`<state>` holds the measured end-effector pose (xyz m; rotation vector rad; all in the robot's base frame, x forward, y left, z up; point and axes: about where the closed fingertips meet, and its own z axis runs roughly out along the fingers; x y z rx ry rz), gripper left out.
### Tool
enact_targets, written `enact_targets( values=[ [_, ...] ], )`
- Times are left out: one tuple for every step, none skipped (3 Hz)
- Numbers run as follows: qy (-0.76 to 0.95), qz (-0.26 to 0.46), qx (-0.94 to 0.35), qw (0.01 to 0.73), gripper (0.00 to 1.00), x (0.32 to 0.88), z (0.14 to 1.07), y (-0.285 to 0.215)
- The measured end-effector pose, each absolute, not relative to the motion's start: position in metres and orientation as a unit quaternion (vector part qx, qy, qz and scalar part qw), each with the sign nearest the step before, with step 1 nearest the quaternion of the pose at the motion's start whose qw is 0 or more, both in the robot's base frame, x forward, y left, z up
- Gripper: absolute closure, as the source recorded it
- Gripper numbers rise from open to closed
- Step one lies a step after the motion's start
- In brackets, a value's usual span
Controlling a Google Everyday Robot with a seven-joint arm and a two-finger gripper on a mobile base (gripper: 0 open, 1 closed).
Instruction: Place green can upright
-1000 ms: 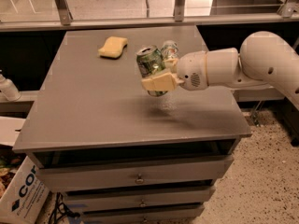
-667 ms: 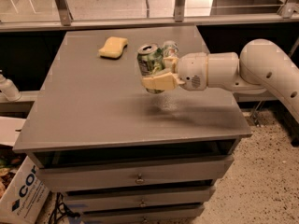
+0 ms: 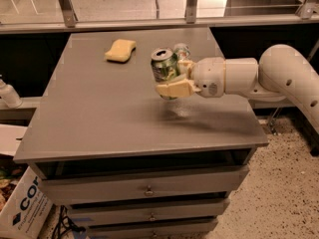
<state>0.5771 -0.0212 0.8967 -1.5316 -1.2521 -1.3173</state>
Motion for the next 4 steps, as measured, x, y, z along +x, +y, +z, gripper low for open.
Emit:
enact_targets(
  values=[
    [-0.489,-0.513,-0.602,0.367,1.0,0.579,0.885,-0.026],
    [-0.488,-0.509,-0.603,0.374,1.0,0.582,0.87,-0.029],
    [-0.49,-0.501,-0.605,0.377,1.0,0.584,0.858,-0.03],
    [-0.491,-0.488,-0.617,0.373,1.0,0.587,0.843,-0.036]
  ],
)
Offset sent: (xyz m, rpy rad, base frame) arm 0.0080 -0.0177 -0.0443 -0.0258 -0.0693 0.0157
